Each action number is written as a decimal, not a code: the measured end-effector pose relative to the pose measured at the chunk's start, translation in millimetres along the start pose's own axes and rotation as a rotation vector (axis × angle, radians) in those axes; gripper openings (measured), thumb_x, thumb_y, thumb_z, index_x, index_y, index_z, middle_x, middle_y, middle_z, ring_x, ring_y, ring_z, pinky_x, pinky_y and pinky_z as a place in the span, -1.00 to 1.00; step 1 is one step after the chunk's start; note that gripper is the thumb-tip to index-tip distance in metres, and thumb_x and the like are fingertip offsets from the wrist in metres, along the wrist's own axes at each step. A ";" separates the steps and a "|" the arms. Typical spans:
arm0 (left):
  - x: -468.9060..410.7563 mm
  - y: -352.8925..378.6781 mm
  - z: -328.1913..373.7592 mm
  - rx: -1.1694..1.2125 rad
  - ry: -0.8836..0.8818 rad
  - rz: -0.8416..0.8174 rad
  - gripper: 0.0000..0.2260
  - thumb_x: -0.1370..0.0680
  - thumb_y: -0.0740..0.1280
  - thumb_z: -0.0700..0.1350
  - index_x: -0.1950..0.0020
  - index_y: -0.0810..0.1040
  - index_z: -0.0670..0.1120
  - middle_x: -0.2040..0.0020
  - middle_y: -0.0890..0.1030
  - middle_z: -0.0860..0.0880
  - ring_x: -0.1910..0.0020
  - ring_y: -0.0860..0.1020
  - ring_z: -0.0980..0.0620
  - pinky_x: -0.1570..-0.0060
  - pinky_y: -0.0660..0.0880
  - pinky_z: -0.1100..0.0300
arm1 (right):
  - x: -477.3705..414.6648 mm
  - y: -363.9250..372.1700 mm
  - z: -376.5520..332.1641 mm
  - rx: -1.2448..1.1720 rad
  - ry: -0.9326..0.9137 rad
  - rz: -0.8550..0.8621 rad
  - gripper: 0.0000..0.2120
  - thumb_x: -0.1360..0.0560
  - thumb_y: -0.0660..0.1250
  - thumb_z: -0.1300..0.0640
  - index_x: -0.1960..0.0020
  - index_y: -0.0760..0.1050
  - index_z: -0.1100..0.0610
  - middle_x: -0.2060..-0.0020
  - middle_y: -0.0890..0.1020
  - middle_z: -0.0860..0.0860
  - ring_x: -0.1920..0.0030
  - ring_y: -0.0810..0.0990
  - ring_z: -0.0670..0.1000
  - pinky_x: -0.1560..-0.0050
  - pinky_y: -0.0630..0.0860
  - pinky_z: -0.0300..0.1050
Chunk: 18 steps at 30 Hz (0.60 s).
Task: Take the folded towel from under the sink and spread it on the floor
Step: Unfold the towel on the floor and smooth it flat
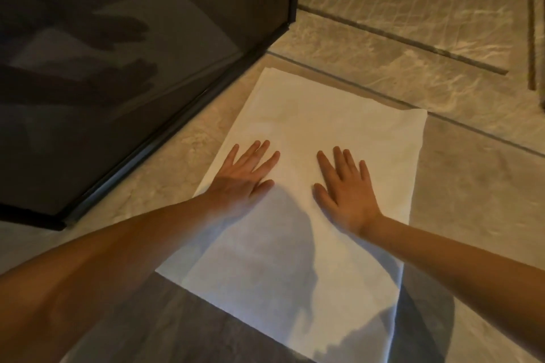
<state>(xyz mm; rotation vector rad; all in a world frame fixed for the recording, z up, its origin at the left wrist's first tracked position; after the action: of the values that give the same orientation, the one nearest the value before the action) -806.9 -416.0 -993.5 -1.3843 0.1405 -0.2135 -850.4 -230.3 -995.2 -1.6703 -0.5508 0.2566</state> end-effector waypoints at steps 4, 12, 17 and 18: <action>-5.6 3.2 -11.6 0.001 0.036 -0.001 -0.48 -0.65 -0.07 0.19 -0.61 -0.01 0.11 -0.63 -0.05 0.02 -0.59 -0.12 0.07 -0.54 -0.14 -0.04 | -4.0 11.5 -5.4 0.047 0.052 0.041 -0.37 -0.58 -0.18 -0.27 -0.59 -0.22 -0.10 -0.59 -0.12 0.10 -0.57 -0.19 0.14 -0.51 -0.18 0.18; -29.4 -3.0 -33.9 -0.045 0.053 -0.035 -0.45 -0.62 -0.16 0.20 -0.61 -0.11 0.14 -0.62 -0.13 0.03 -0.58 -0.19 0.09 -0.53 -0.22 0.01 | -30.9 9.7 -8.9 0.059 0.085 0.046 -0.36 -0.57 -0.22 -0.28 -0.59 -0.23 -0.09 -0.59 -0.14 0.09 -0.57 -0.22 0.13 -0.53 -0.19 0.19; -39.2 -0.7 -47.4 -0.111 0.017 -0.074 -0.45 -0.57 -0.24 0.22 -0.55 -0.30 0.19 -0.61 -0.22 0.04 -0.56 -0.27 0.12 -0.51 -0.29 0.05 | -41.7 6.5 -14.5 0.042 0.090 0.030 -0.36 -0.58 -0.19 -0.26 -0.59 -0.21 -0.08 -0.59 -0.14 0.10 -0.57 -0.22 0.13 -0.53 -0.21 0.17; -40.1 -0.2 -48.3 -0.109 0.016 -0.078 -0.45 -0.57 -0.25 0.22 -0.54 -0.31 0.20 -0.61 -0.24 0.05 -0.55 -0.29 0.12 -0.51 -0.30 0.05 | -42.1 6.3 -15.0 0.033 0.087 0.025 -0.37 -0.59 -0.18 -0.25 -0.59 -0.21 -0.08 -0.59 -0.14 0.10 -0.57 -0.21 0.13 -0.53 -0.21 0.17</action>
<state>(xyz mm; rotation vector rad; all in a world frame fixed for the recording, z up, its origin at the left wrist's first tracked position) -856.6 -453.0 -1003.2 -1.4979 0.1123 -0.2852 -878.3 -264.6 -1004.5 -1.6491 -0.4586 0.2096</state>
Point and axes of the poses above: each hand's wrist, its own x-axis away from the middle knuckle, its own y-axis out of the palm, z = x × y, the point moved 10 cm from there along -x, towards the middle knuckle
